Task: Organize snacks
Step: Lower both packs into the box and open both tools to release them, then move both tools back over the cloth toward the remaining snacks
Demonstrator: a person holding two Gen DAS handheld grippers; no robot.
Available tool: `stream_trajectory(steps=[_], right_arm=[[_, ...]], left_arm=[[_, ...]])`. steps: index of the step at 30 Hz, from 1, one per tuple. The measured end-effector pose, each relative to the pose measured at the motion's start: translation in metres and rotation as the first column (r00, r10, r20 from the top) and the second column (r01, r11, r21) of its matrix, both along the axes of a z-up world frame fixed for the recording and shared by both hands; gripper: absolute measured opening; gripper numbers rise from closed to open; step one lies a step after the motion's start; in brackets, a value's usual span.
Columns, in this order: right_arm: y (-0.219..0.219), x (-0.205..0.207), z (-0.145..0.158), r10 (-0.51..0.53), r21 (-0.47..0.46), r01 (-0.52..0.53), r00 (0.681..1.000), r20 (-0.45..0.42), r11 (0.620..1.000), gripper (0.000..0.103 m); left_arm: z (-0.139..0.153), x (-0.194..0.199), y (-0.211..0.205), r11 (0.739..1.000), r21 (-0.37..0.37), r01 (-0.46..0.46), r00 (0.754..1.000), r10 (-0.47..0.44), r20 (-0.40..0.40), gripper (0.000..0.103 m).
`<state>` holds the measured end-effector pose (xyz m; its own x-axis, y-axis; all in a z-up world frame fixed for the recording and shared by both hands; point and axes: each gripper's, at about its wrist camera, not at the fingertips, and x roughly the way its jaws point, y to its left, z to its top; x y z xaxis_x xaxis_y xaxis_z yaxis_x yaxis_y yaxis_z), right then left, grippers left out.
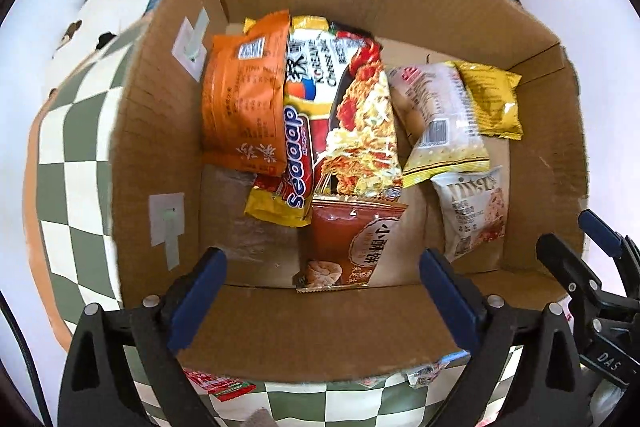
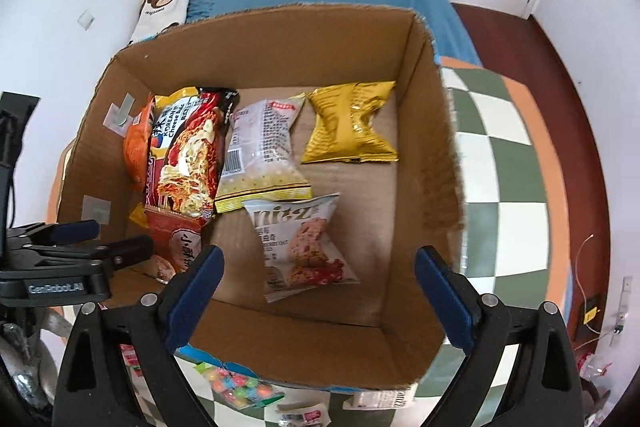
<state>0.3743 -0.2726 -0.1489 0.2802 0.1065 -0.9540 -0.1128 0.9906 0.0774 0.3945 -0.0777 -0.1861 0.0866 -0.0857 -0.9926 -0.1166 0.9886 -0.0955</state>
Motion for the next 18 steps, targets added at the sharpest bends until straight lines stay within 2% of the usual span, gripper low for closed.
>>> stream_trajectory(steps=[4,10,18], right_arm=[[-0.001,-0.008,0.015,0.001,-0.02,0.0,0.999,0.046,1.0,0.098],[-0.003,-0.032,0.043,-0.006,-0.024,0.009,0.991,0.133,1.0,0.098],[-0.006,-0.078,0.078,-0.015,0.005,0.014,0.972,0.236,1.0,0.098]], left_arm=[[0.018,-0.007,-0.002,1.0,-0.015,-0.007,0.998,0.008,0.061,0.099],[0.053,-0.033,-0.012,0.999,0.031,0.011,0.985,-0.017,0.172,0.099],[0.105,-0.084,-0.017,0.995,0.101,-0.01,0.937,-0.026,0.35,0.099]])
